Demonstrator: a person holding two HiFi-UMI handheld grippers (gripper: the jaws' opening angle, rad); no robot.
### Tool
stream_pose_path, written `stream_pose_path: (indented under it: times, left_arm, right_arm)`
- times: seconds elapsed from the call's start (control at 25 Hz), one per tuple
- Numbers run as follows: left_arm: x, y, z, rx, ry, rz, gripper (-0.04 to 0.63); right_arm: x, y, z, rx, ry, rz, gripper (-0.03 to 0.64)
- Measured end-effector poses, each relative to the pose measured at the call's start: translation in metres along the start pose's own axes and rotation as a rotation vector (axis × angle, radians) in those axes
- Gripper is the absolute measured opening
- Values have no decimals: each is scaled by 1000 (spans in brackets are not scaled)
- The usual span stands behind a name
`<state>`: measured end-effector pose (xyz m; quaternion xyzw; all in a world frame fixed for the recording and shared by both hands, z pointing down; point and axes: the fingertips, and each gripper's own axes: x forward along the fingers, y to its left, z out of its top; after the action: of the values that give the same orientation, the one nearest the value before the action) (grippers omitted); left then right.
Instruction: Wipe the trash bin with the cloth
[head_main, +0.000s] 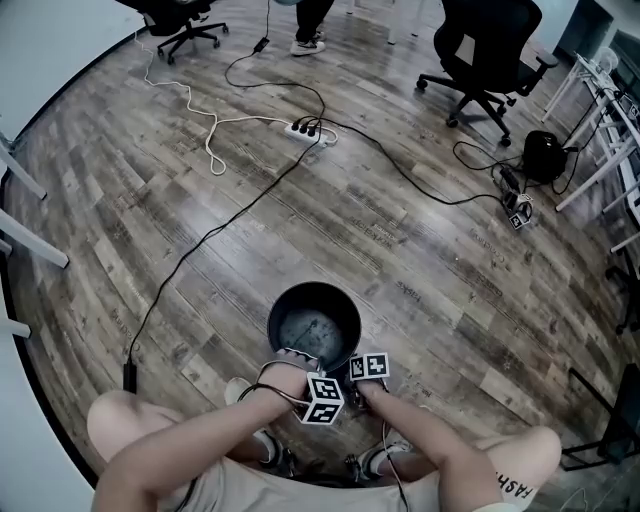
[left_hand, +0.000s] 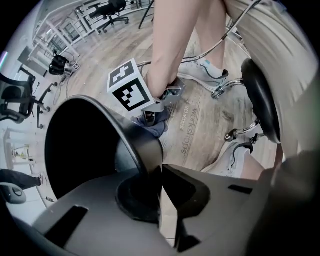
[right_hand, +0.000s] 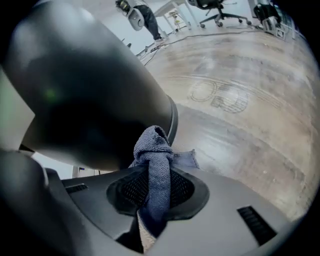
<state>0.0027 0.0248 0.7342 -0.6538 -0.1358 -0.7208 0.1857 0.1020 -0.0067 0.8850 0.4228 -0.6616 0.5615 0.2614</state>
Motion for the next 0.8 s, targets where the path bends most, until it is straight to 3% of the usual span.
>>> stream_pose_path:
  times: [0.16,0.28,0.4,0.56,0.72,0.8]
  left_arm:
    - [-4,-2,6,-3,-66,-45,27]
    - [-14,-5,7,13,-143,-104,96]
    - [-20,-3,-8,101,-137,-113,134]
    - [-14,-11,-35,179,-97,-141,152]
    - [-2,-6,-38,229,-41,-56,153]
    - [1,-4,-37,260,-16,-14,81]
  right_arm:
    - [-11,2,-3,-13,22,-41,77]
    - [-29,19,-2,-54,58,-51,77]
    - [-59,37,7,-54,65,-34,77]
    - [-105,47,13,20,63,-50,77]
    - [-151,78,13,-194,67,-23,77]
    - [-166,102,12,-267,63,20,77]
